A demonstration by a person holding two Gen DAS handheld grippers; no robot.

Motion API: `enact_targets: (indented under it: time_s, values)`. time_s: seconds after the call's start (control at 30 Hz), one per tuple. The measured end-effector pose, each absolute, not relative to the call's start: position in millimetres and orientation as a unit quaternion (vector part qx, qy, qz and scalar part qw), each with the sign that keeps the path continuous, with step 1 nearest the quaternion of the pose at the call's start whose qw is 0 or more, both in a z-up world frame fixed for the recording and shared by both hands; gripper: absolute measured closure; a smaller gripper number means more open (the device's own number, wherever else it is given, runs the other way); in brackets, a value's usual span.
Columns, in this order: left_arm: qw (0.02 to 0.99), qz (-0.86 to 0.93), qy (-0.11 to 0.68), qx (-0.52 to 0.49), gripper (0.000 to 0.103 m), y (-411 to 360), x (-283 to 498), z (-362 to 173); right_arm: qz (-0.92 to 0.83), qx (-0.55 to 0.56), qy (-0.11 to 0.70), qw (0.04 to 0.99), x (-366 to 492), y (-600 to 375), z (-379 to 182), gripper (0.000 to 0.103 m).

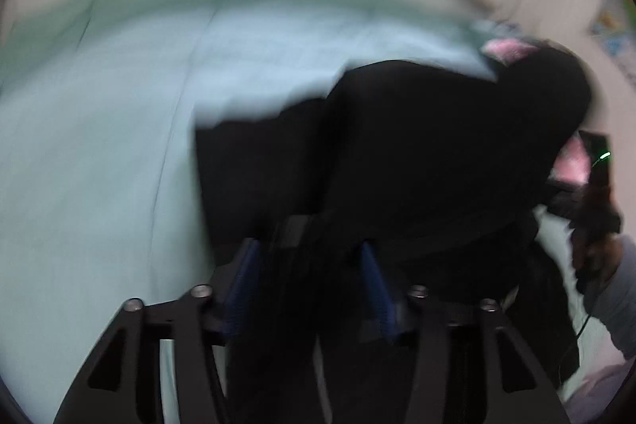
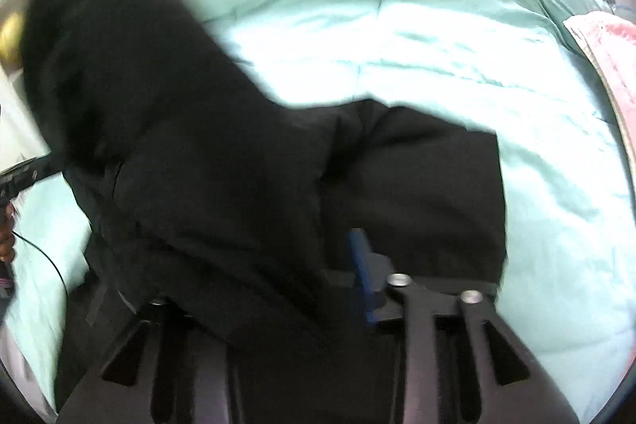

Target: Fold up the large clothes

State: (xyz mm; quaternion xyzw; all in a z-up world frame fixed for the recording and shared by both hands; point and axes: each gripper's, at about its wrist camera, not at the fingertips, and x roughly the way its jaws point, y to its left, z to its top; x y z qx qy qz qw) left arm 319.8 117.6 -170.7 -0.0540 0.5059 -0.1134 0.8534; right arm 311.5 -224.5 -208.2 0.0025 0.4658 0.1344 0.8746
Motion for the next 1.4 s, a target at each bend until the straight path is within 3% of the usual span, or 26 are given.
enact_targets:
  time_s: [0.23,0.5,0.63,0.8,1.03,1.23,1.4]
  values:
    - [0.839,-0.065,0.52,-0.145,0.045,151.1,257.3,-178.8,0.1,0.089,0.497,0.857,267.4,-255.2,-222.2,0.051]
    - [0.847,-0.076,0.503,-0.155,0.045,148.0,243.6,-162.5,0.152,0.033,0.419,0.895,234.6,-261.1,-221.7,0.046]
    - [0.852,-0.08,0.493,-0.156,0.045,145.6,247.6,-154.6,0.183,-0.023,0.446,0.876,241.5,-264.7,-234.4,0.045]
    - [0.855,-0.075,0.487,-0.161,0.045,141.1,254.6,-150.0,0.198,0.004,0.433,0.879,244.9,-260.6,-244.2,0.043]
    - [0.853,-0.076,0.493,-0.153,0.045,132.8,257.3,-148.8,0.23,0.009,0.388,0.892,233.2,-265.0,-203.2,0.043]
    - [0.854,-0.073,0.493,-0.146,0.045,130.6,259.6,-145.7,0.27,-0.116,0.368,0.882,229.6,-243.7,-182.2,0.043]
    - [0.859,-0.085,0.481,-0.152,0.045,128.8,265.5,-137.2,0.373,-0.135,0.36,0.844,243.5,-238.0,-170.3,0.041]
